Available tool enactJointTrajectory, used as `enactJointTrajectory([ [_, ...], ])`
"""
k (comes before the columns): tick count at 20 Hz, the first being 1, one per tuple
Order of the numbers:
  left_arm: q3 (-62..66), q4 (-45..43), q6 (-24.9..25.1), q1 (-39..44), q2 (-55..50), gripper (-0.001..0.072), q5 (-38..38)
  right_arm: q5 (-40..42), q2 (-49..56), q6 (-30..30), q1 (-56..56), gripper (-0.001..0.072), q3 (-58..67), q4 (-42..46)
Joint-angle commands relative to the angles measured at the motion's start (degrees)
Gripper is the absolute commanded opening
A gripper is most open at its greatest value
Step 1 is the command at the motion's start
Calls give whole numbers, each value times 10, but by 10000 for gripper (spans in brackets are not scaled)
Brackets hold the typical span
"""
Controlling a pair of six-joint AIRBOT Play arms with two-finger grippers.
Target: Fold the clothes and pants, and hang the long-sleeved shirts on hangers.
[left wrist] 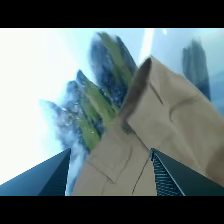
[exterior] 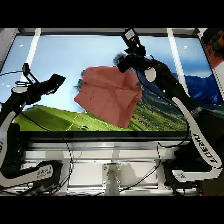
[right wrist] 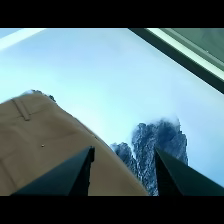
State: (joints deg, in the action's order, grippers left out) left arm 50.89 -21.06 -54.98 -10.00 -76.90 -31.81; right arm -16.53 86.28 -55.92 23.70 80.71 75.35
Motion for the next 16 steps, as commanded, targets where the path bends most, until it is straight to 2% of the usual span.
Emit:
enactJointTrajectory([
  [1, 0, -38, 50, -2, 3, 582, -60, -46, -9, -31, -37, 426, 0, -1],
  [4, 0, -115, 49, -2, 2, 583, -134, -206, -26, -70, -105, 419, 0, -2],
  [6, 2, -124, 49, -2, 2, 583, -143, -321, -32, -78, -151, 401, 0, -3],
  [7, 7, -124, 49, -2, -1, 583, -146, -375, -32, -78, -173, 359, 0, -3],
  [9, 24, -124, 48, -2, -24, 584, -196, -458, -32, -75, -208, 360, 0, -4],
  [11, 43, -124, 48, -2, -61, 587, -252, -503, -32, -75, -238, 363, 0, -16],
  [16, 49, -137, 49, 0, -116, 586, -220, -594, -32, -53, -284, 375, -7, -96],
])
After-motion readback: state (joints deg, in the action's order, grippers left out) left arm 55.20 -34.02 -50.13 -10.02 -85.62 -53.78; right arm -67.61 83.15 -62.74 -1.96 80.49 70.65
